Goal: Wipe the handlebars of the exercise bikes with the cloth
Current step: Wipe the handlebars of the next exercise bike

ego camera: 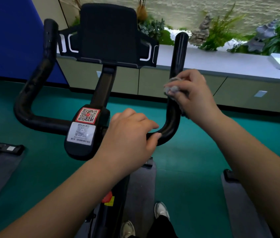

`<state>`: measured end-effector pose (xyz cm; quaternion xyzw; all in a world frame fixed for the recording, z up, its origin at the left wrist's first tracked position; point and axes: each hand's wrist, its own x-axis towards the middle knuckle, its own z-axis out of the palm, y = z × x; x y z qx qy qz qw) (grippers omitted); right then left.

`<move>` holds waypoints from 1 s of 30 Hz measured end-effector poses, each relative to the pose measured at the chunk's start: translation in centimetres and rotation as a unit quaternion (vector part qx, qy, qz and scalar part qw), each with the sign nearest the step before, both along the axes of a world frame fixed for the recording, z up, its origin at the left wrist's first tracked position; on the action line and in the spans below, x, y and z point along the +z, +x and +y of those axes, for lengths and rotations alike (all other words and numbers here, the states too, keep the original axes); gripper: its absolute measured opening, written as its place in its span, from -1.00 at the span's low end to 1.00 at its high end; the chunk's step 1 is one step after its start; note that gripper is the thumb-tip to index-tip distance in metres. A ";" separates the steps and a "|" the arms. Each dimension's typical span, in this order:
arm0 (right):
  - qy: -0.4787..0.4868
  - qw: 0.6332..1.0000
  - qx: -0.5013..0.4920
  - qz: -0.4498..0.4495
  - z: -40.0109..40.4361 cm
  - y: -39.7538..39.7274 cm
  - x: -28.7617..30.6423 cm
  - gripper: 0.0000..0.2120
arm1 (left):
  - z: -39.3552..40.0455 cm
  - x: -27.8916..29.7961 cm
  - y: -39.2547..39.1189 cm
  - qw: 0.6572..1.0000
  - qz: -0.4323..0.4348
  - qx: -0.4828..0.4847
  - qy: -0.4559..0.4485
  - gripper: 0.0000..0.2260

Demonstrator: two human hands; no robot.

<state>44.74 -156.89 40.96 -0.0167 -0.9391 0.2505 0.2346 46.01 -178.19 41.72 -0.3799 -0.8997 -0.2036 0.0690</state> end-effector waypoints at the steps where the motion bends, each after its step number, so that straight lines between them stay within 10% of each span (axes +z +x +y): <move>1: -0.014 1.000 0.007 0.006 0.0 0.2 -0.3 -0.81 | 0.5 0.1 0.1 1.000 -0.011 -0.001 0.002 -0.68; 30: -0.010 0.994 0.089 0.064 5.6 -4.2 -0.3 -0.75 | 7.8 1.3 -1.7 0.973 -0.152 0.173 0.034 -0.57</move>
